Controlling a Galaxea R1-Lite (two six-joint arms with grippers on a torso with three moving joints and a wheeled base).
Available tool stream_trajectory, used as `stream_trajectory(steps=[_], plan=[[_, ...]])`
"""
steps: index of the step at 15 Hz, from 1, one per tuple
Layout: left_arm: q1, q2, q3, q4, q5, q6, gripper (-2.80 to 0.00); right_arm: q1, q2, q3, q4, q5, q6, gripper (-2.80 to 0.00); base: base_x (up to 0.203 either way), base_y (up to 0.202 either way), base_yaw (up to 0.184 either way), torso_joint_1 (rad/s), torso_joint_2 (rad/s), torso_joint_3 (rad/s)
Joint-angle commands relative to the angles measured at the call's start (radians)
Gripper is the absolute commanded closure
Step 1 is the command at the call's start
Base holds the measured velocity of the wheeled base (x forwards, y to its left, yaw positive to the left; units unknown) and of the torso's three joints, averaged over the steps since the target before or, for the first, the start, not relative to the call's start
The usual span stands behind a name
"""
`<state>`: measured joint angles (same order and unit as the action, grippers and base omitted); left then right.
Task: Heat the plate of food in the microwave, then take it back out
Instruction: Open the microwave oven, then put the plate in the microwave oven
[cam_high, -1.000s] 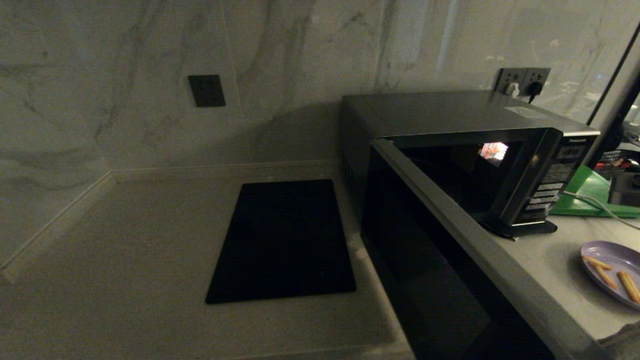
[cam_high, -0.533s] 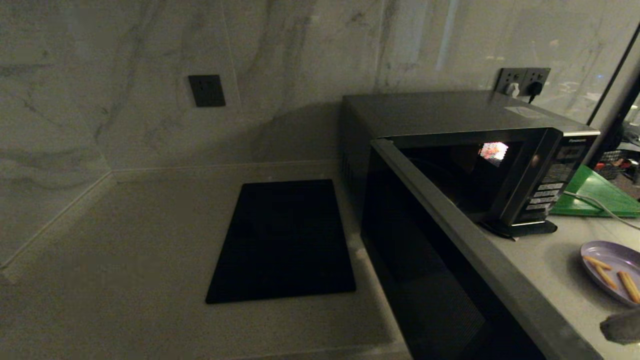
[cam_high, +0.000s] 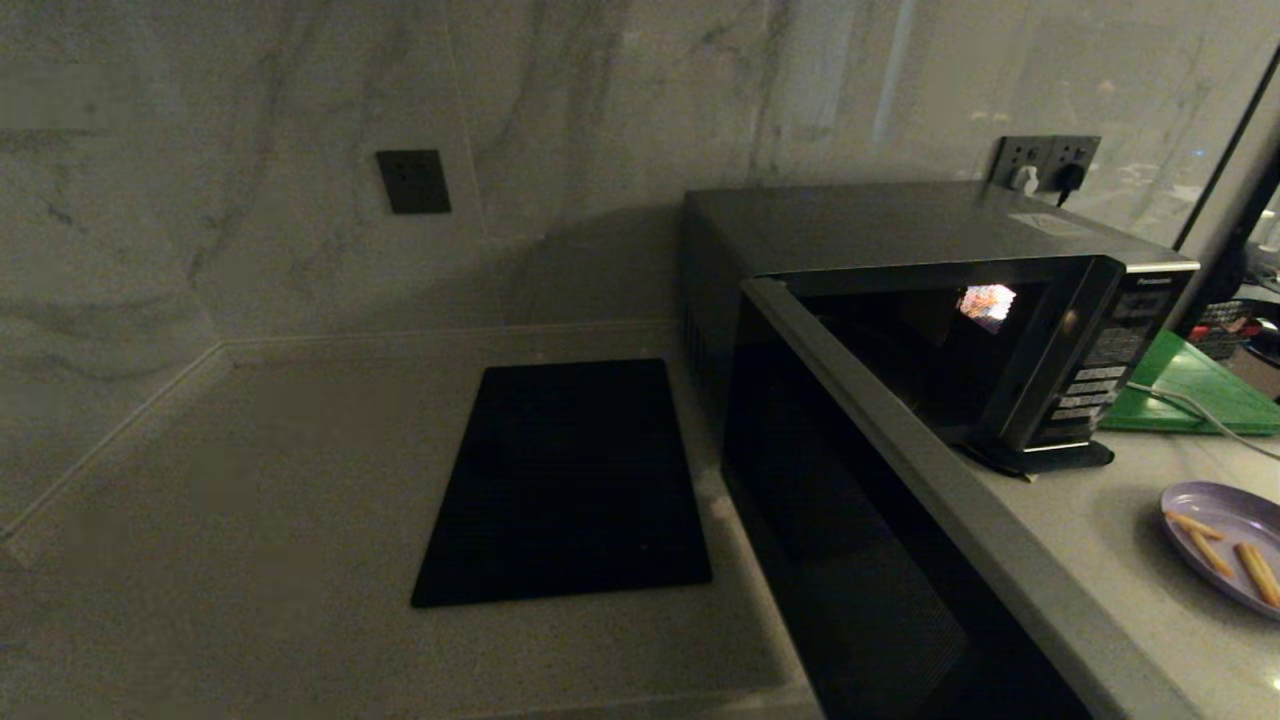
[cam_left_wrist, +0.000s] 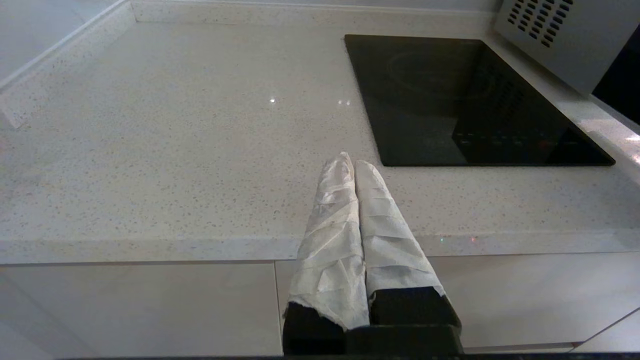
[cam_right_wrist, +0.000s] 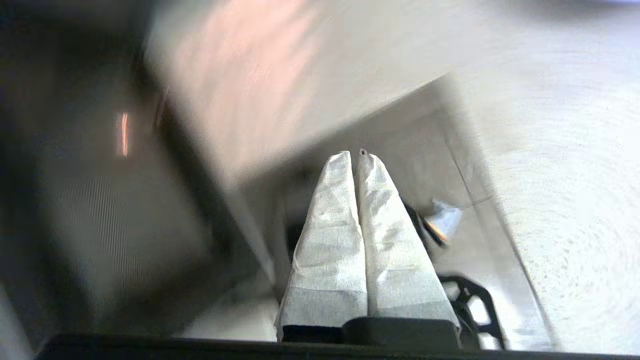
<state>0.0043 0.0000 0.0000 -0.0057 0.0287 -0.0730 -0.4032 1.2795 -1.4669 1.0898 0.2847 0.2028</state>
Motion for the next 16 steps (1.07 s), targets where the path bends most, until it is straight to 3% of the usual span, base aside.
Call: stream_trajectory(steps=[1, 3, 5, 6, 8, 13, 16], plan=[[0.000, 0.002, 0.000, 0.000, 0.000, -0.001, 0.00, -0.173, 0.070, 0.049, -0.086, -0.034, 0.146, 0.00, 0.000, 0.000, 0.000, 0.000, 0.00, 0.000], [0.000, 0.002, 0.000, 0.000, 0.000, -0.001, 0.00, -0.258, 0.130, 0.122, -0.177, -0.099, 0.242, 0.00, 0.000, 0.000, 0.000, 0.000, 0.00, 0.000], [0.000, 0.002, 0.000, 0.000, 0.000, -0.001, 0.00, -0.319, 0.196, 0.152, -0.213, -0.109, 0.292, 0.00, 0.000, 0.000, 0.000, 0.000, 0.00, 0.000], [0.000, 0.002, 0.000, 0.000, 0.000, -0.001, 0.00, -0.335, 0.225, 0.155, -0.223, -0.109, 0.302, -2.80, 0.000, 0.000, 0.000, 0.000, 0.00, 0.000], [0.000, 0.002, 0.000, 0.000, 0.000, -0.001, 0.00, -0.359, 0.280, 0.155, -0.294, -0.105, 0.356, -2.80, 0.000, 0.000, 0.000, 0.000, 0.00, 0.000], [0.000, 0.002, 0.000, 0.000, 0.000, -0.001, 0.00, -0.433, 0.436, 0.143, -0.347, -0.105, 0.382, -2.80, 0.000, 0.000, 0.000, 0.000, 0.00, 0.000], [0.000, 0.002, 0.000, 0.000, 0.000, -0.001, 0.00, -0.451, 0.516, 0.113, -0.371, -0.113, 0.477, -2.80, 0.000, 0.000, 0.000, 0.000, 0.00, 0.000]])
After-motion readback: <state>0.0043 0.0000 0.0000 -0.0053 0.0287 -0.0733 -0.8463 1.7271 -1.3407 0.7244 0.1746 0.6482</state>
